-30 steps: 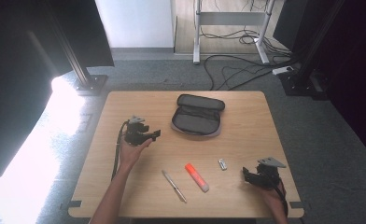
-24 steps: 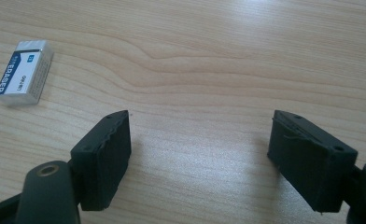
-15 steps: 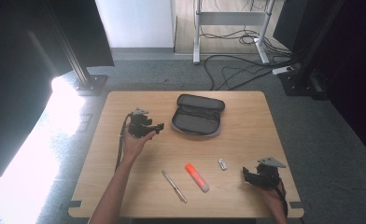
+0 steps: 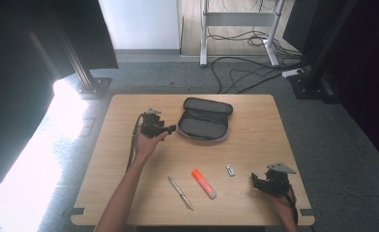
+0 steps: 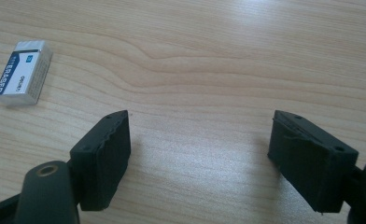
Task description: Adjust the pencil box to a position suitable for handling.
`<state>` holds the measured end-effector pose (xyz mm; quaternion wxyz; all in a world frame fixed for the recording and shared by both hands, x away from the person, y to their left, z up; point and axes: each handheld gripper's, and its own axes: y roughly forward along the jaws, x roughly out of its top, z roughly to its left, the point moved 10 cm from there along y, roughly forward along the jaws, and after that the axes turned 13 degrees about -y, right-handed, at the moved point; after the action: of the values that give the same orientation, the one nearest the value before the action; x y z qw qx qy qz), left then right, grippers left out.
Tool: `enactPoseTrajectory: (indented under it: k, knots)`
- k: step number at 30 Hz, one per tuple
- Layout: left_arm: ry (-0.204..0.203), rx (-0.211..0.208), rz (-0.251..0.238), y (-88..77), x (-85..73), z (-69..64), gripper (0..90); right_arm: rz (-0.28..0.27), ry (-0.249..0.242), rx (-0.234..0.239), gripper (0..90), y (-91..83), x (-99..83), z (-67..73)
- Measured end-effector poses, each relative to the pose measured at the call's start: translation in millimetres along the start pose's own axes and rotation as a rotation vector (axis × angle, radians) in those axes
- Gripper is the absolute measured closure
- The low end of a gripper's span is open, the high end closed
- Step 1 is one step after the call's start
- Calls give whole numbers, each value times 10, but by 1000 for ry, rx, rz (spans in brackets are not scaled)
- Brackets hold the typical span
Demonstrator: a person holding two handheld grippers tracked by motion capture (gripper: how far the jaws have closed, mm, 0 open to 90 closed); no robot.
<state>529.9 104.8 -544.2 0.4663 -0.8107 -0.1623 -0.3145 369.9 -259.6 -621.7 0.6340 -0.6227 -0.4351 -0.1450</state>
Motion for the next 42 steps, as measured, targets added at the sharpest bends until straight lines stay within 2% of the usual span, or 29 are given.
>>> enactPoseTrajectory:
  k: [3,5,7,9,18,31,35,42]
  knots:
    - [-10,-5,0,80,50,-5,361,0,0,0,203,0,0,0]
    - [0,-5,-9,114,98,-25,361,-1,-2,-1,203,0,0,-1]
    - [5,-7,9,163,122,-39,355,0,-1,-1,204,1,0,-1]
    - [15,-3,6,217,165,-67,362,-2,2,-3,204,3,2,-1]
    - [21,3,28,335,181,-128,364,-3,2,-3,204,4,4,-1]
    - [11,50,41,553,153,-70,381,-3,2,-4,204,4,4,-1]
    - [19,54,54,606,172,-66,388,-3,2,-4,205,5,4,-1]
    - [-4,53,57,682,241,-28,421,-3,2,-5,204,5,4,-1]
